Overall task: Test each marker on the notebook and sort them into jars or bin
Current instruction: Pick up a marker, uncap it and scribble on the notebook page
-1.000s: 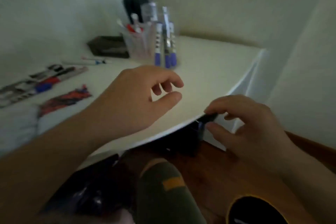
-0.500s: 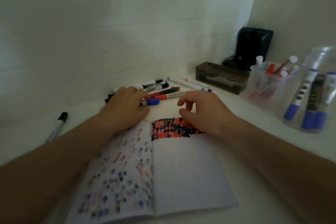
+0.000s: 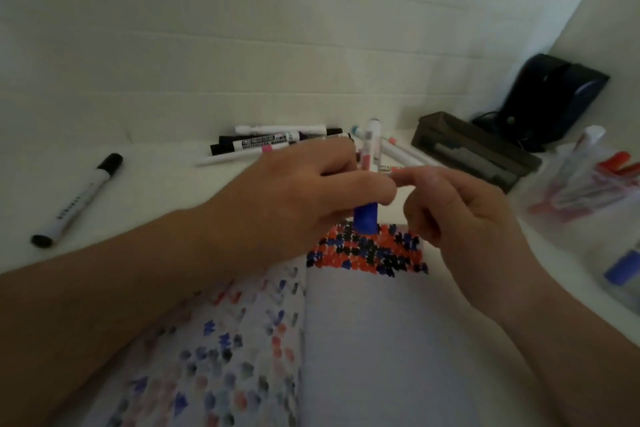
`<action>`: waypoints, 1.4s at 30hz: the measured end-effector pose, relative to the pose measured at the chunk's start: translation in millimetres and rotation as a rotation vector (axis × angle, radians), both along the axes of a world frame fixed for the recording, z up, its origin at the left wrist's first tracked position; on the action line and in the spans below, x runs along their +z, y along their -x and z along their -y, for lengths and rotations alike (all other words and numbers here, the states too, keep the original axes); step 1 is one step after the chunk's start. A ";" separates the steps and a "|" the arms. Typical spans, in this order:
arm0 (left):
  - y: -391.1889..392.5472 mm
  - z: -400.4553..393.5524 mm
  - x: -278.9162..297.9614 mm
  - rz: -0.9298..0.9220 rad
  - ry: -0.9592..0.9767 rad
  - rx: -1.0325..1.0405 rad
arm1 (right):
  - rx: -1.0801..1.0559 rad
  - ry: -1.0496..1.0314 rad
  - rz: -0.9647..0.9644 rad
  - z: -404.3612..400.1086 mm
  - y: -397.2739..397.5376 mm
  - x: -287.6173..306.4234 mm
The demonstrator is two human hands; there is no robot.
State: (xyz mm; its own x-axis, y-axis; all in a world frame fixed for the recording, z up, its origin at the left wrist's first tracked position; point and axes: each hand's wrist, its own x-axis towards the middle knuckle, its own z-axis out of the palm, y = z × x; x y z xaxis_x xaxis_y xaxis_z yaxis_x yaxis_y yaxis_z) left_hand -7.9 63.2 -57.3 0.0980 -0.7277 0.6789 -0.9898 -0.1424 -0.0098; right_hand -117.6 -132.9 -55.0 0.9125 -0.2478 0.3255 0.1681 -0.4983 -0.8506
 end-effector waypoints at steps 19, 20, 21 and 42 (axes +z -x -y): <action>15.5 11.0 -5.9 -0.374 -0.247 0.115 | 0.079 -0.458 0.000 -22.7 -3.4 -5.7; 16.7 12.6 -6.3 -0.370 -0.251 0.119 | 0.088 -0.482 -0.009 -22.4 -4.1 -6.4; 18.1 14.0 -6.7 -0.386 -0.246 0.115 | 0.096 -0.505 -0.016 -22.5 -4.5 -6.4; 25.0 17.4 0.8 -0.476 -0.636 0.269 | 0.293 -0.762 -0.166 44.5 38.2 -1.4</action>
State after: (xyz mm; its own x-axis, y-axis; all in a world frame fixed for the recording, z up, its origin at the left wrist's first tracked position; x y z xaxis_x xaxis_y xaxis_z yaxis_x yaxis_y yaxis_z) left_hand -32.9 45.8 -56.5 0.4954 -0.8686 -0.0108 -0.8415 -0.4830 0.2422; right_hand -155.8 -177.4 -56.4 0.9956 -0.0911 0.0197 0.0436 0.2684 -0.9623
